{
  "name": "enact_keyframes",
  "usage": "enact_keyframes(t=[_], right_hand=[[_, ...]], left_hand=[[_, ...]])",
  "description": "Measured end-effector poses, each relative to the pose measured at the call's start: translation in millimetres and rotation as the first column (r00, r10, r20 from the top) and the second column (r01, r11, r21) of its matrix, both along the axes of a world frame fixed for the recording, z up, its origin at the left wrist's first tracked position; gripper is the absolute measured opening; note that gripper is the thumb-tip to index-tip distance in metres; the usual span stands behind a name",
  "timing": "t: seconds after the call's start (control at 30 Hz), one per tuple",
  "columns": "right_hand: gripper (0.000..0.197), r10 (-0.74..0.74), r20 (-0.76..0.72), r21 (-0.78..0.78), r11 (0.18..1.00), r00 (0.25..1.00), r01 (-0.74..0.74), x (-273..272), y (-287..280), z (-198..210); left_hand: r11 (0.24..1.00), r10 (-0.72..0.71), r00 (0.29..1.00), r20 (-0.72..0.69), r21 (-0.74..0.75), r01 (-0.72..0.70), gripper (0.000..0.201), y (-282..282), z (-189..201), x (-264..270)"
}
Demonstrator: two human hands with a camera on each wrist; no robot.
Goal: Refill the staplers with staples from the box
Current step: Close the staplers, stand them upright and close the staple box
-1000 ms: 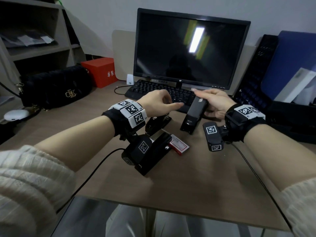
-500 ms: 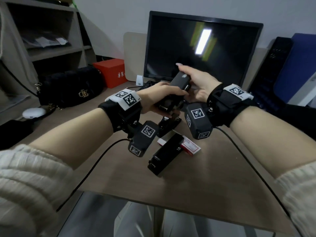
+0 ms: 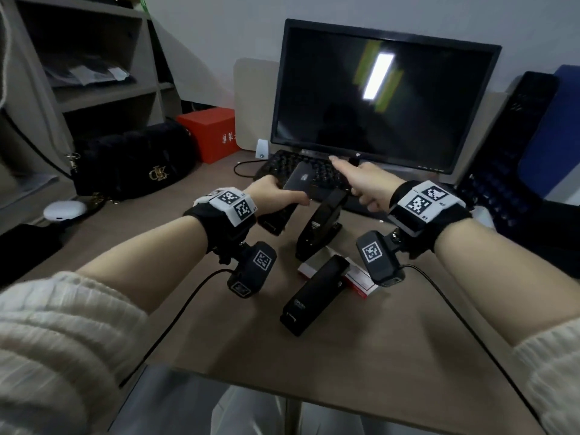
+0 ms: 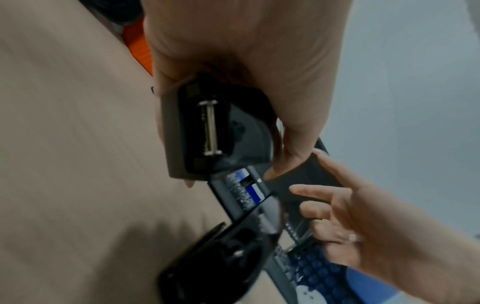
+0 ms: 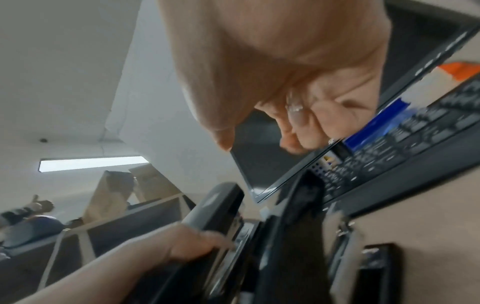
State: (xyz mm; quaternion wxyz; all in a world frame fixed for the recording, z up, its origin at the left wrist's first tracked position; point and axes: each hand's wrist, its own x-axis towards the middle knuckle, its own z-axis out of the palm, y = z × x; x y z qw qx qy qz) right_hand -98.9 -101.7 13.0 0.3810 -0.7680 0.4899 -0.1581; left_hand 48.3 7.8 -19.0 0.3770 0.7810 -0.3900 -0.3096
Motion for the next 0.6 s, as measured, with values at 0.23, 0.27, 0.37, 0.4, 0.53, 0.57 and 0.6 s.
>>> enact_keyframes(t=[0.23,0.27,0.37,0.4,0.53,0.57,0.6], right_hand=[[0.074,0.290,-0.249,0.251,0.941,0.924,-0.227,-9.9,5.0,-12.7],[0.070,0.313,-0.238,0.269,0.931,0.919,-0.248,-8.4,6.2,-15.4],[0.079,0.322,-0.229,0.357,0.906,0.919,-0.229,-3.4,2.0,-28.2],[0.082,0.323,-0.211,0.390,0.893,0.923,-0.224,-1.4,-1.3,-33.0],[0.074,0.292,-0.076,0.416,0.878,0.953,-0.235,1.9,-10.8,-43.6],[0.071,0.290,-0.043,0.415,0.876,0.956,-0.247,1.9,-12.6,-44.6],[0.069,0.291,-0.017,0.416,0.872,0.956,-0.258,1.9,-13.6,-45.2]], left_hand=[[0.973,-0.140,0.924,0.356,0.222,0.062,0.092,-12.9,-20.0,-5.3],[0.969,-0.153,0.917,0.368,0.239,0.066,0.092,-14.2,-20.6,-5.3],[0.949,-0.211,0.897,0.388,0.300,0.093,0.095,-19.9,-23.7,-2.1],[0.942,-0.233,0.893,0.386,0.316,0.110,0.087,-21.3,-25.2,-1.1],[0.911,-0.275,0.884,0.378,0.398,0.113,0.074,-28.0,-26.3,0.0],[0.905,-0.280,0.885,0.372,0.409,0.115,0.077,-28.8,-24.7,-1.2],[0.902,-0.280,0.892,0.355,0.415,0.118,0.081,-28.4,-22.6,-2.2]])
